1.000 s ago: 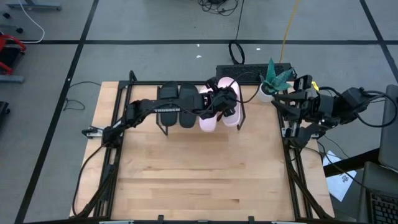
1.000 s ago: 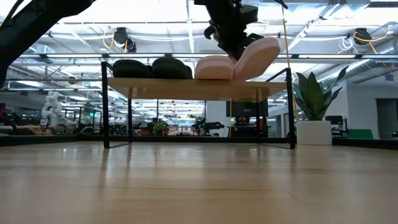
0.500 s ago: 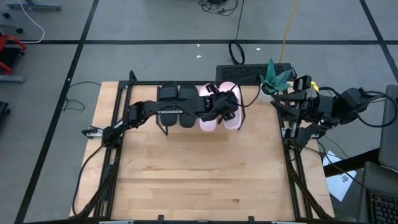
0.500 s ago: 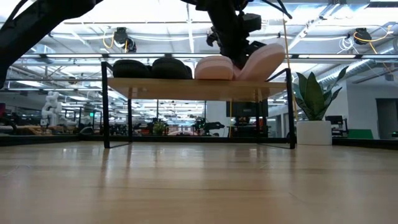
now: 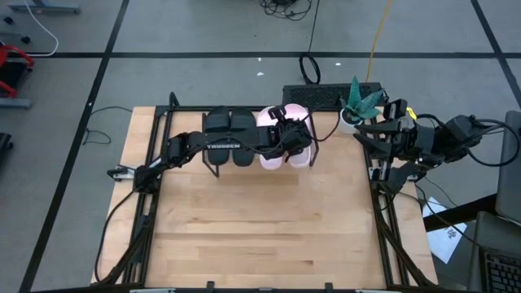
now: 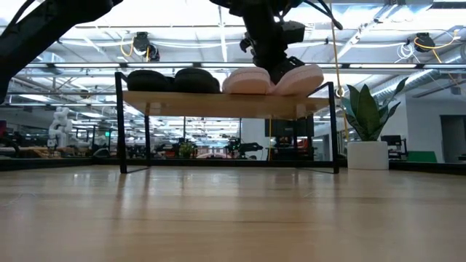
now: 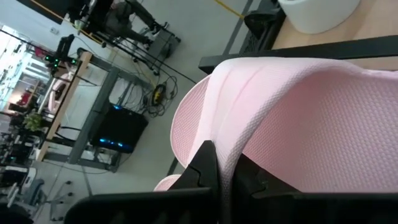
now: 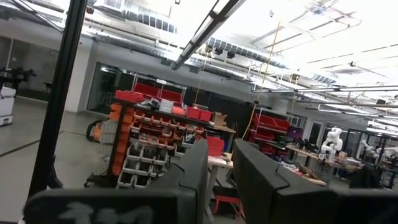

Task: Pick and place slides into the shelf
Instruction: Put the pink slide on the shelf

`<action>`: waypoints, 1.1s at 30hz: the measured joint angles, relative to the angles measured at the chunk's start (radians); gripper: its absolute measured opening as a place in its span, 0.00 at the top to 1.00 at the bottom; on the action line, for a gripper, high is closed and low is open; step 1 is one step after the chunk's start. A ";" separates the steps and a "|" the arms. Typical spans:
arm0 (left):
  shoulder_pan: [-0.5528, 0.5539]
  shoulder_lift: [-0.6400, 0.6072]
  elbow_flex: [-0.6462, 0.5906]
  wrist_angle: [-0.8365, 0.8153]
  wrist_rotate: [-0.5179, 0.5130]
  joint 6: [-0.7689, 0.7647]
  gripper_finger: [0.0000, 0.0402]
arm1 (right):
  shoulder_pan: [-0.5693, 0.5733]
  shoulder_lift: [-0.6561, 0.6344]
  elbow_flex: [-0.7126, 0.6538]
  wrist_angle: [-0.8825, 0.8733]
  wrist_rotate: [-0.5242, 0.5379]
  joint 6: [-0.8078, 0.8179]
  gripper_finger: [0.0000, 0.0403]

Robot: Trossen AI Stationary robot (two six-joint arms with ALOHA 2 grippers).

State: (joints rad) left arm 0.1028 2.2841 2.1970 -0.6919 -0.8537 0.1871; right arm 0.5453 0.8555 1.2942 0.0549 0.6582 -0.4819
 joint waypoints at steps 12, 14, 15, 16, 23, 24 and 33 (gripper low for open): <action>0.012 -0.005 0.000 -0.008 0.015 0.011 1.00 | 0.000 0.000 0.000 -0.001 0.000 -0.003 0.83; 0.012 -0.005 0.000 -0.009 0.018 0.010 1.00 | 0.000 0.000 0.000 -0.001 0.000 -0.003 0.83; 0.012 -0.005 0.000 -0.009 0.029 0.009 1.00 | 0.000 0.000 0.000 -0.001 0.000 -0.002 0.83; 0.013 -0.006 0.000 -0.009 0.047 0.003 1.00 | 0.000 0.000 0.000 -0.001 0.000 -0.002 0.83; 0.013 -0.003 0.000 -0.002 0.085 -0.015 0.95 | 0.000 0.000 0.000 -0.002 0.000 0.022 0.83; 0.013 -0.003 0.000 -0.001 0.087 -0.024 0.94 | 0.000 0.000 0.000 -0.003 0.000 0.022 0.83; 0.014 -0.001 0.000 0.004 0.118 -0.068 0.80 | 0.000 0.000 0.000 -0.014 0.000 0.024 0.83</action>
State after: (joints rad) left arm 0.1165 2.2828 2.1970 -0.6875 -0.7361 0.1189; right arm 0.5453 0.8555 1.2942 0.0409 0.6582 -0.4576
